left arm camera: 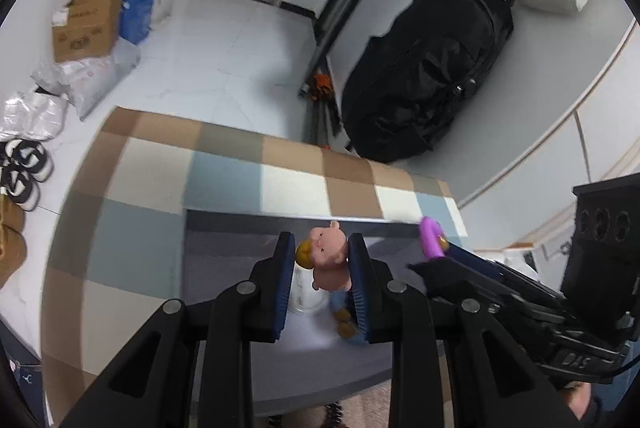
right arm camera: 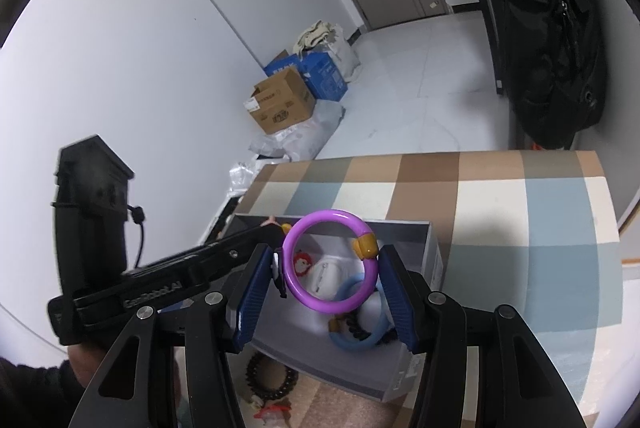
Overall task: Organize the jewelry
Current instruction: 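Carry the pig keychain and purple ring over the box and open both tools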
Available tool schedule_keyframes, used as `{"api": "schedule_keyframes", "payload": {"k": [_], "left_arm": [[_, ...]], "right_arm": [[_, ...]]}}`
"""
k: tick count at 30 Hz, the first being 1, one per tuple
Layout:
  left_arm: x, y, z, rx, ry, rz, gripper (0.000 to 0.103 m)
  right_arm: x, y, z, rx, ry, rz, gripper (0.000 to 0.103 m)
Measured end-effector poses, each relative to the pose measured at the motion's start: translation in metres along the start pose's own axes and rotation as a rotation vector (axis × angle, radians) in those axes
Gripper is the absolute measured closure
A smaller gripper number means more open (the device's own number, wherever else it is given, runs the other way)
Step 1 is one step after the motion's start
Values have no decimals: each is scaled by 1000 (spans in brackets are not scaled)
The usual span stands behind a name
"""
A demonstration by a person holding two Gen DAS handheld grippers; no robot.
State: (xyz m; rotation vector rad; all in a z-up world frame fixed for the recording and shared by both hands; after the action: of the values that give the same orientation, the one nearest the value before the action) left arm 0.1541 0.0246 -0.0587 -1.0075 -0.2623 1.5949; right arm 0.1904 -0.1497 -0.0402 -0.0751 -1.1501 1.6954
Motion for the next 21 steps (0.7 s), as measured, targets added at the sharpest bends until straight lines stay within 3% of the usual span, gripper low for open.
{"api": "schedule_keyframes", "payload": {"k": [5,9,11,14,21], "left_arm": [[-1,-2,1,-10,0,1,81],[8,-4,1,13,64,98,79],[6,-5,2,15,78,106,62],[2,-3,10,-19,58,81,47],[-6,-2,20,-49,44,35,44]], "right_arm": [[-1,-2,4,-17,1,-11,48],[-3,-4,11,-53,24,-12,46],[-5,-4,13,-56,13,-29,41],[-5,-5,17,-68,0,-45,33],[-3,-8,42,-148,24,-43,21]]}}
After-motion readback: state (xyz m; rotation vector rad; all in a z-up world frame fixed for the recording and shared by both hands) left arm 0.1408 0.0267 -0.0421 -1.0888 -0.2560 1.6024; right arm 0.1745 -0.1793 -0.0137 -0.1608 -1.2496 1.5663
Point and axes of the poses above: each gripper's, at about its wrist camera, not at the fingertips, and z roughly against the way its jaws point, x to its left, y to its underside, the point moved 1 cm from there along -z, roughly the way its jaws point, and after that the axes turned 10 degrees about -x, right-handed, at the moved point
